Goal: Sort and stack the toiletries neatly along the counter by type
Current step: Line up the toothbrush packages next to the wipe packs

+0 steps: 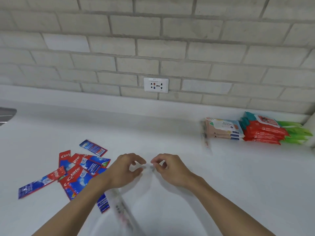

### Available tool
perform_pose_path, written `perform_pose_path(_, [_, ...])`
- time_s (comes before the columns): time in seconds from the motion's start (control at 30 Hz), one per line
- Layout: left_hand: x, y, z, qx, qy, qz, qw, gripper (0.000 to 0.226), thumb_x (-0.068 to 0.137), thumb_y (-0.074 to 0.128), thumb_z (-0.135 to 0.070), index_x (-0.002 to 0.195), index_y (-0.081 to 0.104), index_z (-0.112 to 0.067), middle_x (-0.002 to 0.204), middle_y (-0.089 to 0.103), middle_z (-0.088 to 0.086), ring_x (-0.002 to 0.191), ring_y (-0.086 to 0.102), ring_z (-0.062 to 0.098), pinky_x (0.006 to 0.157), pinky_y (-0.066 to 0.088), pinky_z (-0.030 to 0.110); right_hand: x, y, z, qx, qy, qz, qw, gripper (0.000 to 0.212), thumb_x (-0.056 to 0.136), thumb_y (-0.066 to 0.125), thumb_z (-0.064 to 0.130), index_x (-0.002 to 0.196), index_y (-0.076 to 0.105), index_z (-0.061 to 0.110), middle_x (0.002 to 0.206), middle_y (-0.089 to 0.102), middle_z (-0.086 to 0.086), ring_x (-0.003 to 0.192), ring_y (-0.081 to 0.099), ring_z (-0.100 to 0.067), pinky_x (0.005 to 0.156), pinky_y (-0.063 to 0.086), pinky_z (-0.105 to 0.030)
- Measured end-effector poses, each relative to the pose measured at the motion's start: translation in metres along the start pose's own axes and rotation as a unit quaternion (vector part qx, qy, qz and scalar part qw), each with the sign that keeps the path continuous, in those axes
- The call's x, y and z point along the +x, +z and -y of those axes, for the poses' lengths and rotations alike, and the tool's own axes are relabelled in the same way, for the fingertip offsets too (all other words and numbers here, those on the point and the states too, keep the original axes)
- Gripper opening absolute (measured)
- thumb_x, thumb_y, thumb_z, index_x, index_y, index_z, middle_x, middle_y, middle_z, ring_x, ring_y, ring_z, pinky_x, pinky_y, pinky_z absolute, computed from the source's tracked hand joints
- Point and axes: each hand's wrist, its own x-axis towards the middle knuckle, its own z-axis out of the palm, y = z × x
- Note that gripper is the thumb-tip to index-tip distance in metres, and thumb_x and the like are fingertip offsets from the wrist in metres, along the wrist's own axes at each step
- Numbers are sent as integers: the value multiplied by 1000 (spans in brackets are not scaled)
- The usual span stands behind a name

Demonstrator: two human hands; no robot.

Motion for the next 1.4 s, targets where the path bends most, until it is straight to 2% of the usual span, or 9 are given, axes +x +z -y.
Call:
perform_pose_path(0.1, [-19,-18,16,4,-28,37,999,27,89,65,-26,114,62,-33,115,60,-20,101,56,2,78,46,12,-3,24,18,-1,-3,40,999,19,95,57,28,109,69,24,101,67,13,67,56,-2,69,43,-10])
perform_pose_path(0.37, [-49,-36,55,105,-63,158,980,47,82,71,-22,120,55,-42,128,45,-20,119,40,4,102,43,24,-15,83,56,-38,-2,140,989,35,85,68,39,114,63,22,98,64,5,72,47,2,74,40,-19])
perform_pose_path(0.53, [-51,-30,64,121,-54,149,980,46,81,73,-30,120,54,-43,128,45,-22,122,32,5,106,41,31,-22,96,64,-83,9,117,990,51,79,74,37,124,57,20,98,55,7,89,47,-9,75,39,-22])
perform_pose_path(0.8, [-41,-22,57,157,11,147,977,28,87,65,-38,114,60,-39,120,53,-17,113,36,7,99,44,28,-28,97,59,-15,104,91,990,40,82,70,23,120,59,17,99,61,0,94,59,-20,87,55,-33])
perform_pose_path(0.87, [-38,-20,55,169,33,132,976,22,88,63,-41,110,62,-38,120,52,-18,110,36,6,97,41,26,-29,93,56,-6,112,88,990,37,82,69,25,117,62,15,94,62,2,95,60,-15,85,53,-25])
perform_pose_path(1.0, [-27,-17,49,168,78,88,979,17,89,62,-41,106,64,-39,116,50,-18,102,31,6,86,33,20,-30,79,50,50,142,82,985,23,85,69,28,102,71,13,79,60,8,68,55,-3,62,41,-9])
perform_pose_path(1.13, [-16,-16,37,129,98,26,986,30,86,67,-39,114,58,-43,123,43,-19,107,30,7,93,37,26,-27,67,42,112,185,58,975,12,84,71,30,82,67,19,65,54,12,57,50,-2,54,38,-11])
perform_pose_path(1.27, [-12,-12,29,7,77,-20,997,66,84,71,-33,138,33,-42,140,29,-16,123,32,10,102,38,26,-25,54,36,167,206,29,964,20,78,77,33,89,68,20,78,66,4,73,66,-13,63,47,-20])
perform_pose_path(1.4, [-12,-1,16,-141,4,-36,989,69,85,70,-32,140,29,-37,133,40,-11,105,54,8,81,51,19,-25,35,32,220,211,-12,952,29,74,82,31,94,65,18,79,69,2,65,65,-10,59,46,-20])
